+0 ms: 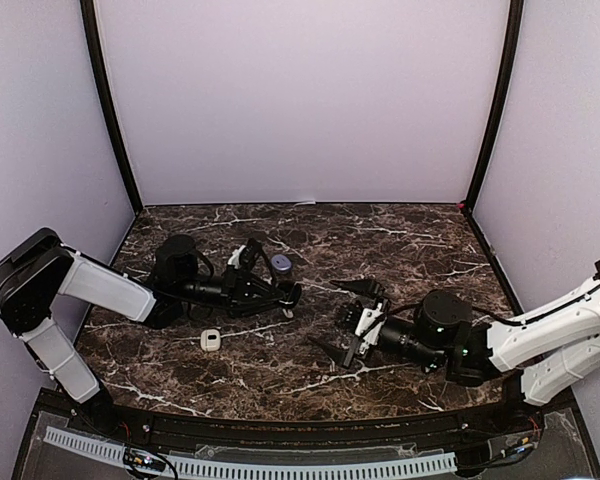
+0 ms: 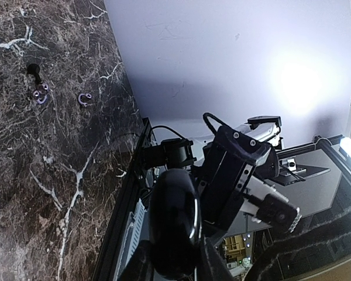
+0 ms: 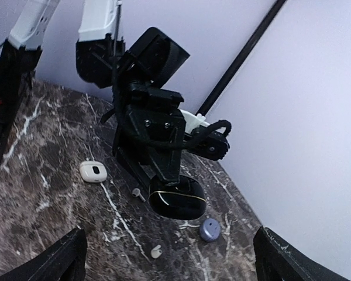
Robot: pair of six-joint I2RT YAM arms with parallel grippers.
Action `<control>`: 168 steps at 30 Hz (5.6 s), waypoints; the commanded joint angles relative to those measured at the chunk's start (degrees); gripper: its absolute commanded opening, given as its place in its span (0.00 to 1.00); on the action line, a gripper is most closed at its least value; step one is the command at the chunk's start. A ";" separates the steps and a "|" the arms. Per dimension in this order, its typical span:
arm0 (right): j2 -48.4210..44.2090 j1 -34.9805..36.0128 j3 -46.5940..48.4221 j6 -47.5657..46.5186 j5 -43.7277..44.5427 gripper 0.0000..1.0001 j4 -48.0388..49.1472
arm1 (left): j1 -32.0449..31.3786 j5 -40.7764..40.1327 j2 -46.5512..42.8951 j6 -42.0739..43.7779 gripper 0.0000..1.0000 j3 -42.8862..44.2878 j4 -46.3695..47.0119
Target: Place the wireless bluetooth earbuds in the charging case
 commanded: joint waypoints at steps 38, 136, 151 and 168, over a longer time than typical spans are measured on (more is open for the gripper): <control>12.58 -14.86 4.58 85.04 -28.47 0.65 16.45 | -4.95 -6.26 -0.21 17.11 0.18 -2.27 9.03; 10.02 -17.58 30.77 29.27 -32.05 0.01 -57.94 | -5.35 -18.79 -20.27 70.61 0.99 -7.92 -14.68; 10.92 -17.26 31.78 27.61 -35.46 0.01 -59.53 | -6.10 -14.37 -17.15 67.86 0.94 -6.09 -22.67; 10.25 -13.63 29.52 27.74 -38.00 0.01 -51.61 | -12.97 -10.73 -2.16 71.50 0.86 0.44 -14.22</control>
